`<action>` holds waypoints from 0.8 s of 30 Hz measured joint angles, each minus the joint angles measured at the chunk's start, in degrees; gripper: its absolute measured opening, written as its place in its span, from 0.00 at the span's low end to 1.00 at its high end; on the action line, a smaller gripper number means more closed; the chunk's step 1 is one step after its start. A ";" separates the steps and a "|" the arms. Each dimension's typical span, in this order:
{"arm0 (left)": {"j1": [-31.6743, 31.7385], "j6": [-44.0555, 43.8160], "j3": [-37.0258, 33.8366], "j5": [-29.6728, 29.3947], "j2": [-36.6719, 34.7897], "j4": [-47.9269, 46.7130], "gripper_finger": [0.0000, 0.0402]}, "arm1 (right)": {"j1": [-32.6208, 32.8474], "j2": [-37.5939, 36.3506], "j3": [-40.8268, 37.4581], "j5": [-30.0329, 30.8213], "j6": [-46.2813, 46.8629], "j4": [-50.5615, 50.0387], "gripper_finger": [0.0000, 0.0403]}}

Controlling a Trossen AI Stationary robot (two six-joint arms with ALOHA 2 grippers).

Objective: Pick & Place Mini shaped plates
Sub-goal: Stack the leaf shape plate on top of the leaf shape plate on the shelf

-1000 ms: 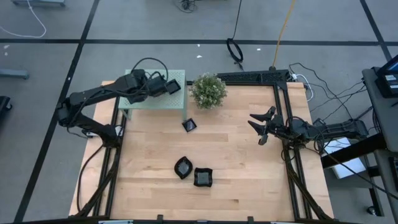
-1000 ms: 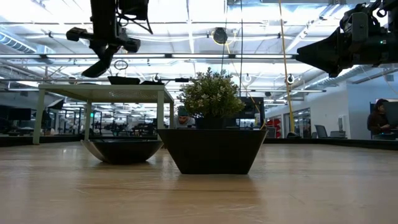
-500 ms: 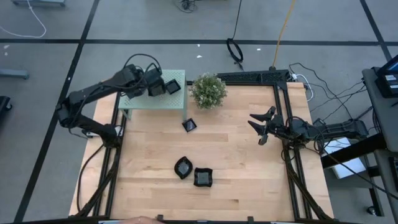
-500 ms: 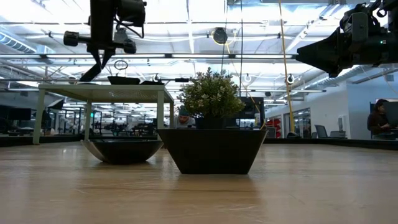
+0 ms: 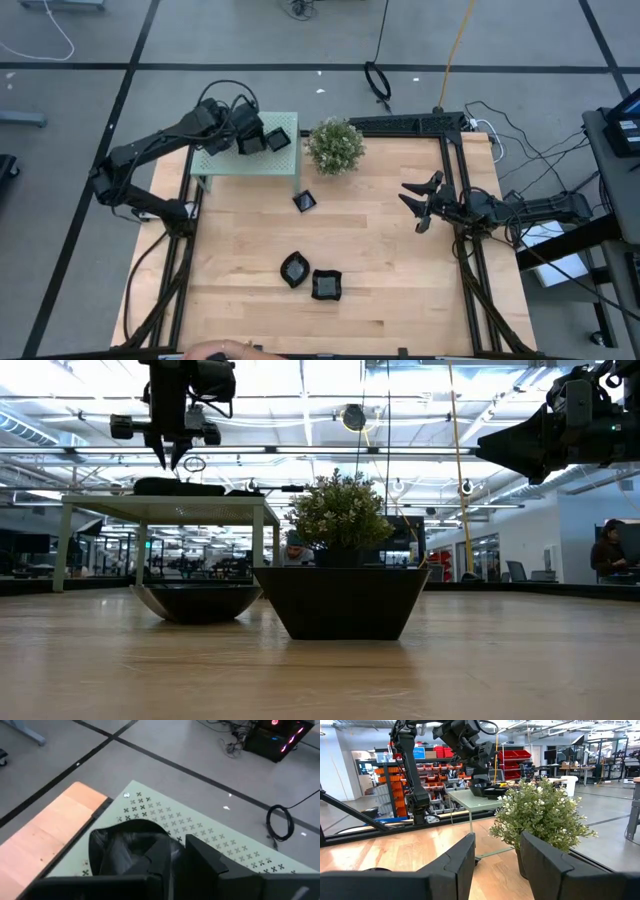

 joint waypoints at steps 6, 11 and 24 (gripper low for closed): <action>-2.10 9.38 0.00 -4.01 -0.41 3.84 0.21 | -0.02 0.00 0.00 0.00 -0.01 0.00 0.36; -6.38 30.45 0.00 -3.01 -1.52 17.75 0.21 | -0.02 0.00 0.00 0.00 0.00 0.00 0.36; -1.26 42.05 0.00 9.65 -1.57 13.44 0.21 | -0.01 0.00 -0.01 -0.02 -0.02 0.00 0.36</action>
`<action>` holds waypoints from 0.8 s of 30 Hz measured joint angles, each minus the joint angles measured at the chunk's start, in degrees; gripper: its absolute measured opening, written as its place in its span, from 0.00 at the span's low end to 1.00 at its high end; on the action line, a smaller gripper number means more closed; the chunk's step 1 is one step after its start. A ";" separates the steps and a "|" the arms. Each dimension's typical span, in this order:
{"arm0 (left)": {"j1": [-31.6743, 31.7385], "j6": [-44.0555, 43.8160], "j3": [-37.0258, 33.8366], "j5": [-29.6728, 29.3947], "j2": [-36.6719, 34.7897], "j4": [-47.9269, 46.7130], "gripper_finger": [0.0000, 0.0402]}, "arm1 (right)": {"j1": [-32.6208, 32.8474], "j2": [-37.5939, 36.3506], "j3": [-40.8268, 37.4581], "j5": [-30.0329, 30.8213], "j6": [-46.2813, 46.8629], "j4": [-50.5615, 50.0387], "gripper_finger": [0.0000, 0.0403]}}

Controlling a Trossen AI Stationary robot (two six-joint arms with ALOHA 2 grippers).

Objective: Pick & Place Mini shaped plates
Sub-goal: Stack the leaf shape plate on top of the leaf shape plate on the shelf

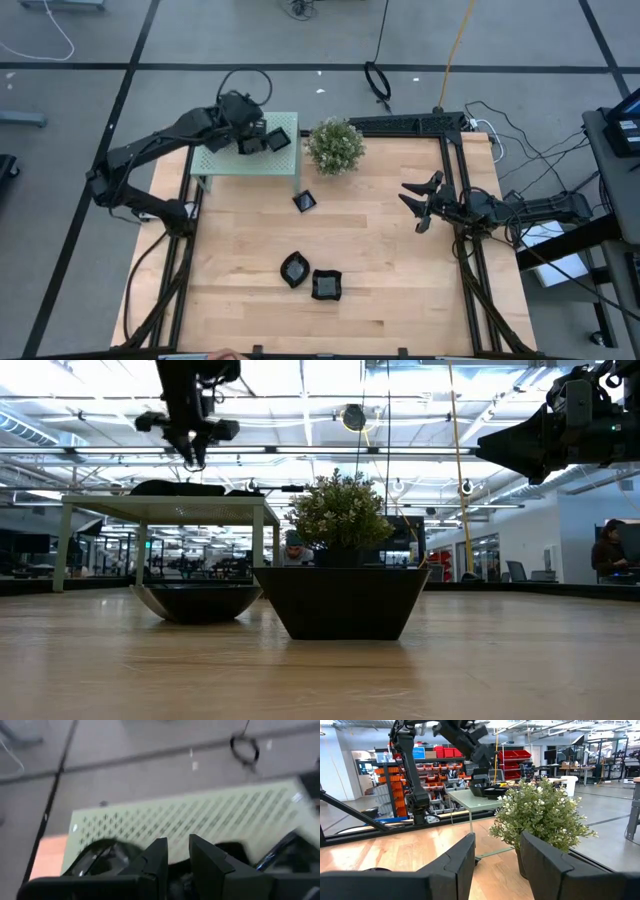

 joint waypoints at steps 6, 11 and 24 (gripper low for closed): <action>7.46 6.42 0.00 12.46 0.00 -2.87 0.21 | -0.01 0.01 0.01 0.02 0.01 0.00 0.36; 13.11 11.13 0.00 21.34 0.00 -6.09 0.21 | 0.01 0.01 0.01 0.02 0.01 0.00 0.36; 16.92 23.98 0.00 20.08 0.02 -8.26 0.21 | 0.00 0.01 0.01 0.02 0.00 0.00 0.36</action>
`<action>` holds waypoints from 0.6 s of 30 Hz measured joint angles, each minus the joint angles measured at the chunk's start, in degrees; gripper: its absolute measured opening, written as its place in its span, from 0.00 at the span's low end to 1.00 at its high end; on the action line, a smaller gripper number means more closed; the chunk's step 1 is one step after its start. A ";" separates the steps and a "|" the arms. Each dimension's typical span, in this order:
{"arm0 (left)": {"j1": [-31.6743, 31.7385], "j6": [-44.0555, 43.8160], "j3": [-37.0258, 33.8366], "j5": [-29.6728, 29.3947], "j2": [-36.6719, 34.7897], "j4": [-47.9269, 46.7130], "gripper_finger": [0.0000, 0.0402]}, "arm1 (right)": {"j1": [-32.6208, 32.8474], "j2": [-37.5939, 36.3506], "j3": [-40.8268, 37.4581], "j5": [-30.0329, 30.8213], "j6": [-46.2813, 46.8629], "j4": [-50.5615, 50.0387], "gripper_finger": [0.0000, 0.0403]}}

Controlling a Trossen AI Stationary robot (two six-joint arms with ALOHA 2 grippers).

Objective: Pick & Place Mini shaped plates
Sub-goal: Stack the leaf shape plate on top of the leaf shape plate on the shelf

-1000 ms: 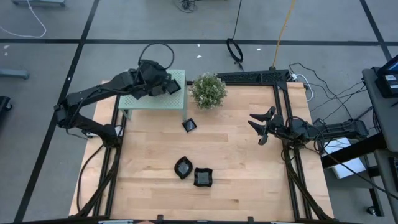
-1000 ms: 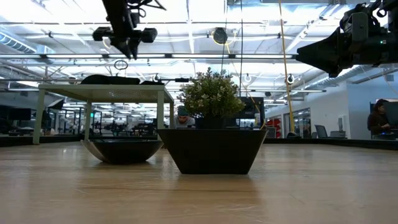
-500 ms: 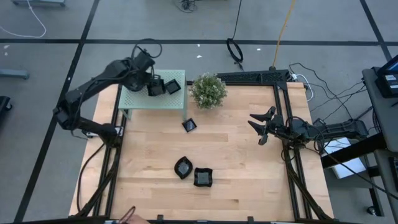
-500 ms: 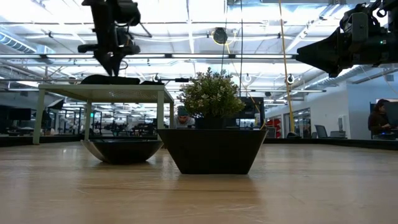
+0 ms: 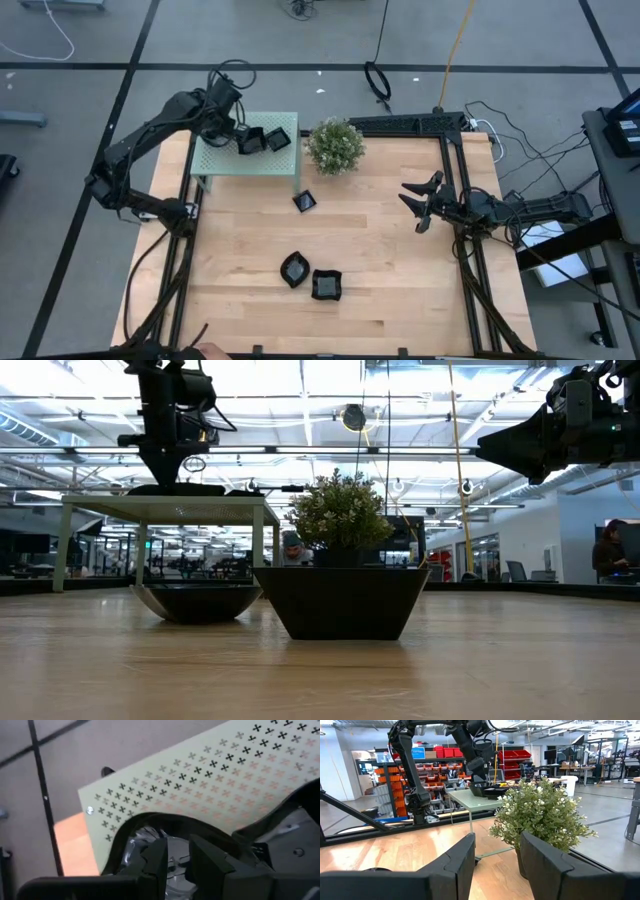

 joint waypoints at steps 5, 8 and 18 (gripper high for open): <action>-0.27 1.13 0.00 3.33 -0.05 1.75 0.21 | 0.01 0.01 0.00 0.00 0.01 0.00 0.36; -0.92 1.18 0.00 6.60 -0.07 3.26 0.21 | -0.01 0.01 0.00 0.00 0.01 0.00 0.36; -4.81 7.03 0.00 9.21 -2.03 2.75 0.21 | 0.01 0.01 0.00 0.00 0.00 0.00 0.36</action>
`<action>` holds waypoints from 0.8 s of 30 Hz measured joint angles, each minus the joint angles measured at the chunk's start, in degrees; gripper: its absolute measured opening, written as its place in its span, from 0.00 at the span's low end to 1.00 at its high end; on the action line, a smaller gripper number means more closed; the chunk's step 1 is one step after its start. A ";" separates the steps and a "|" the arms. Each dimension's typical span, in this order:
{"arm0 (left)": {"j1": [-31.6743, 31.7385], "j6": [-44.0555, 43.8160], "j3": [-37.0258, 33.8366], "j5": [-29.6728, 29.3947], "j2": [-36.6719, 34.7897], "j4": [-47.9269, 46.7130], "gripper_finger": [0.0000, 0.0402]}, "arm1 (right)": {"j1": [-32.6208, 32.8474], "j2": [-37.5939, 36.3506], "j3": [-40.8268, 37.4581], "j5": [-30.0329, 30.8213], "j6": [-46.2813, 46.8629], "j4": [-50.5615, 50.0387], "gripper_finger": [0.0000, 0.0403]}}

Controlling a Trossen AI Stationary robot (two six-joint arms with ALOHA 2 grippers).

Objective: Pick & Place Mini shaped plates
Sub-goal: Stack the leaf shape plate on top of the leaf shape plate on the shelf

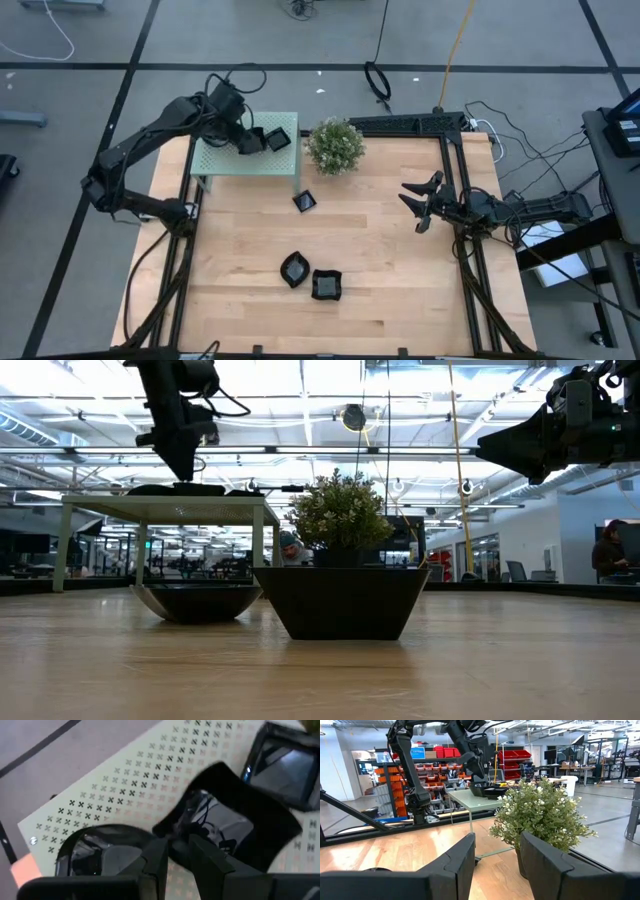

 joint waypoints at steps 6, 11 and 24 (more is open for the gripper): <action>-0.89 1.40 0.00 0.09 -1.99 -6.31 0.21 | -0.02 0.00 0.00 0.00 0.00 -0.01 0.36; 0.72 2.78 0.00 0.42 -1.52 -10.58 0.21 | -0.02 -0.02 0.00 0.00 0.01 -0.02 0.36; 4.76 3.50 0.00 -3.37 0.87 -8.13 0.21 | -0.02 -0.02 0.00 0.00 0.01 -0.01 0.36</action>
